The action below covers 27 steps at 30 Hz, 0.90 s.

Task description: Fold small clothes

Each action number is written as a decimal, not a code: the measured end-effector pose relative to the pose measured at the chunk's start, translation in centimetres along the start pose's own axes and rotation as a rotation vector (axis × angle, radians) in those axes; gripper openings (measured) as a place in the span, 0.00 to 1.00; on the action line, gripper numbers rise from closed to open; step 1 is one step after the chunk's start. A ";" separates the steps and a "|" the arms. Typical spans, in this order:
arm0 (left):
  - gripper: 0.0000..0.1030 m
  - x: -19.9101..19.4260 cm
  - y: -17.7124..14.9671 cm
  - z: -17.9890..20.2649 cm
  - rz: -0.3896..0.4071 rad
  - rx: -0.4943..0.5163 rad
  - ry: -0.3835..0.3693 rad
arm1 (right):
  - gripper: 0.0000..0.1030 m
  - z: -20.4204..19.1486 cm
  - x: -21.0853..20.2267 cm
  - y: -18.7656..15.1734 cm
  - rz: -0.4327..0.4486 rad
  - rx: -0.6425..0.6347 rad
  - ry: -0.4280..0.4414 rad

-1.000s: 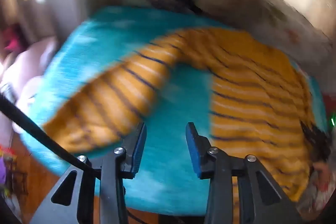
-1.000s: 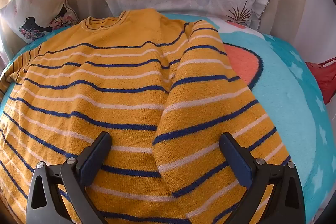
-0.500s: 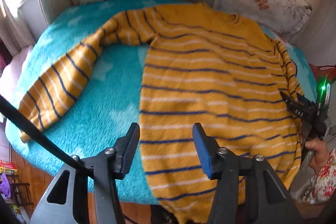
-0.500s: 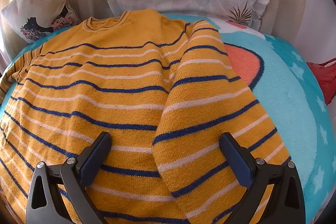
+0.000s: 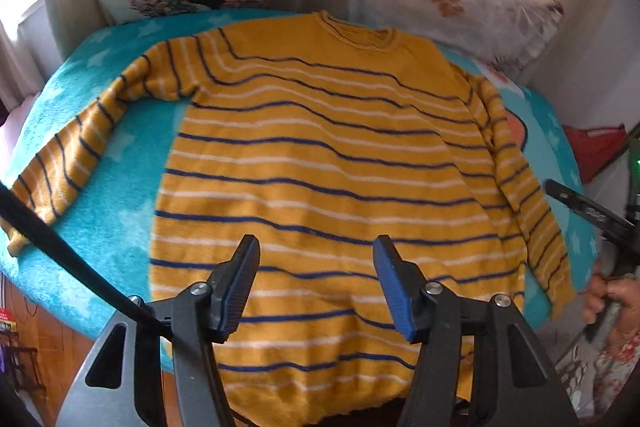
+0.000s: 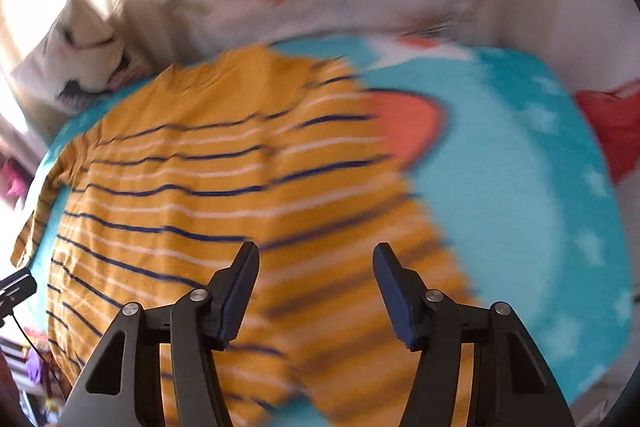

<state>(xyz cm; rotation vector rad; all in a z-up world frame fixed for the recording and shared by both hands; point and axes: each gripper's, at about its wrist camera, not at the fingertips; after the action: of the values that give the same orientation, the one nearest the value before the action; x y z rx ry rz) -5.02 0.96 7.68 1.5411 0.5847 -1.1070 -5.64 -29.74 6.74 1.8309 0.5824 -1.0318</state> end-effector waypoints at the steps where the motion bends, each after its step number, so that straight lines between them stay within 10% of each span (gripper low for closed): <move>1: 0.56 0.3 -0.1 0.3 -0.009 0.002 -0.010 | 0.64 1.7 -0.4 -0.4 -0.009 0.031 -0.009; 7: 0.56 1.1 -0.2 1.5 -0.031 0.009 -0.039 | 0.67 10.0 0.2 -5.0 -0.098 0.215 -0.046; 15: 0.56 2.1 0.1 3.3 -0.060 0.052 -0.070 | 0.72 10.1 -0.6 -7.6 -0.090 0.231 -0.029; 19: 0.56 2.3 0.3 3.6 -0.061 0.047 -0.068 | 0.17 7.4 -0.6 -7.8 -0.132 0.156 0.015; 27: 0.56 1.5 0.3 0.7 -0.026 -0.008 -0.037 | 0.14 15.1 -5.0 0.2 0.009 0.280 -0.066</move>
<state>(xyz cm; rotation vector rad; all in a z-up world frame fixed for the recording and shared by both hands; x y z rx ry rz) -4.36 -0.02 6.55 1.5067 0.5848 -1.1492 -14.29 -43.03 7.74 2.0299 0.4046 -1.2118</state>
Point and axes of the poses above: each gripper's, at about its wrist camera, not at the fingertips, and x roughly the way its jaws point, z to its right, y to its top, and after that the axes turned 14 degrees about x, right-handed
